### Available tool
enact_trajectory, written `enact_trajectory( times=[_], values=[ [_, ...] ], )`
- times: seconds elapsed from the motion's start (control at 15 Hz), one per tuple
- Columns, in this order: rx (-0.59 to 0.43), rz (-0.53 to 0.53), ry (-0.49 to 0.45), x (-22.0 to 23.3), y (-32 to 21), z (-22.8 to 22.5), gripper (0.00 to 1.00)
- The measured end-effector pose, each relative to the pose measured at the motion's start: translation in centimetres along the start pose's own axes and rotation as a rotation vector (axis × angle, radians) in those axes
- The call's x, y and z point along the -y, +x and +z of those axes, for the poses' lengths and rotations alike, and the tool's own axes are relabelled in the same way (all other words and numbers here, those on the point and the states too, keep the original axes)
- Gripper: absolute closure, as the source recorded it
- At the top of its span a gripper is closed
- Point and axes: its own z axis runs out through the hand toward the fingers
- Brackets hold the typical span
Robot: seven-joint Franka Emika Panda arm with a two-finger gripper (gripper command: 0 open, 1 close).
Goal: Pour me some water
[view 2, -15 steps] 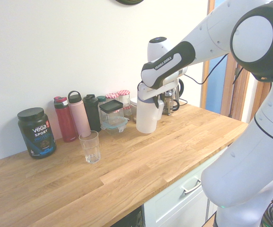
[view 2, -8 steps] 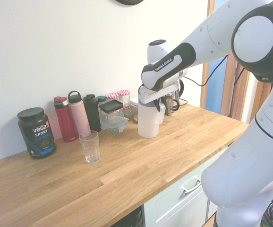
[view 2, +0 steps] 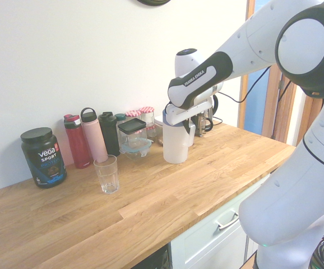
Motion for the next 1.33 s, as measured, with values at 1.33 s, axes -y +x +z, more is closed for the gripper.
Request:
enact_trajectory(
  times=[1.33],
  values=[
    [0.033, 0.002, 0.027, -0.6, 0.0, -2.2, 0.0]
  ],
)
